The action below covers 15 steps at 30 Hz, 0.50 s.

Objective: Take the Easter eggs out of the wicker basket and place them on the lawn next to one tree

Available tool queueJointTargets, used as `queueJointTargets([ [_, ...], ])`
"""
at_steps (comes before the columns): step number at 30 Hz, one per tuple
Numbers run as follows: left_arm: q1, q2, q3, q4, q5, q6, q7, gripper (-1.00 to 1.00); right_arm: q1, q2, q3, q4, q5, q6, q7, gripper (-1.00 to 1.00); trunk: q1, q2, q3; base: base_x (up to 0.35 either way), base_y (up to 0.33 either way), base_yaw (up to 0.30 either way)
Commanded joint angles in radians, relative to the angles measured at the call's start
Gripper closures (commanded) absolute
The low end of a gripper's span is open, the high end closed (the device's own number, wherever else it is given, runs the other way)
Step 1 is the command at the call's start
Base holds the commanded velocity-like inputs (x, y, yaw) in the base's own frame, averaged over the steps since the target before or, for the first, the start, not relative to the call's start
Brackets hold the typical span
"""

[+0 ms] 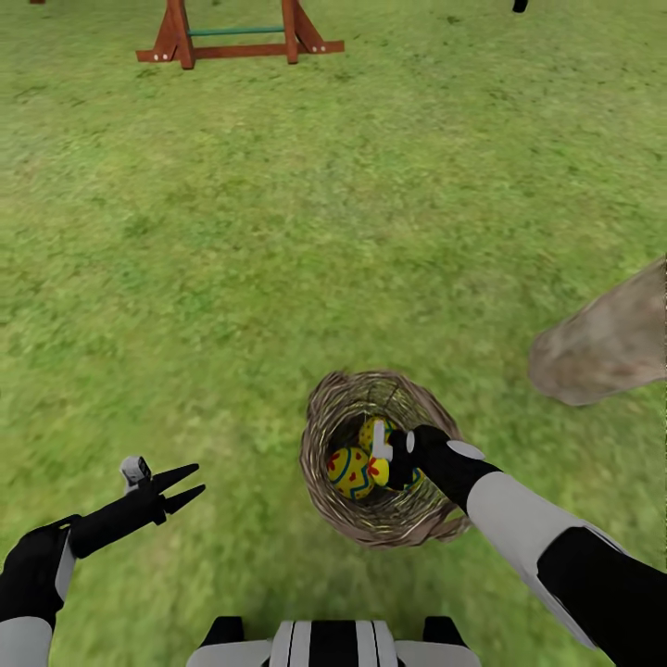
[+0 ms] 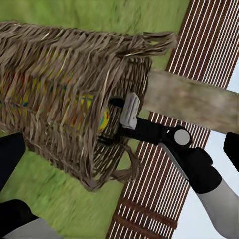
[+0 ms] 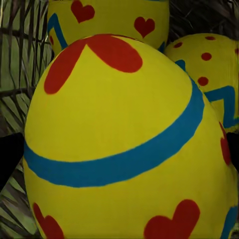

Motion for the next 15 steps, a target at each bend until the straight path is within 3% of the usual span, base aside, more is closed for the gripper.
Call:
queueJointTargets([
  [1, -0.001, 0.000, 0.003, -0.001, -0.011, 0.011, -0.010, -1.00, 0.000, 0.000, 0.001, -0.002, 0.007, 0.003, 0.004, 1.00, -0.004, 0.007, 0.003, 0.000, 0.000, 0.000],
  [15, -0.001, 0.000, 0.003, -0.007, -0.011, 0.011, -0.013, -1.00, 0.000, 0.006, 0.004, -0.011, 0.007, 0.039, 0.006, 1.00, -0.058, 0.105, 0.047, 0.000, 0.000, 0.000],
])
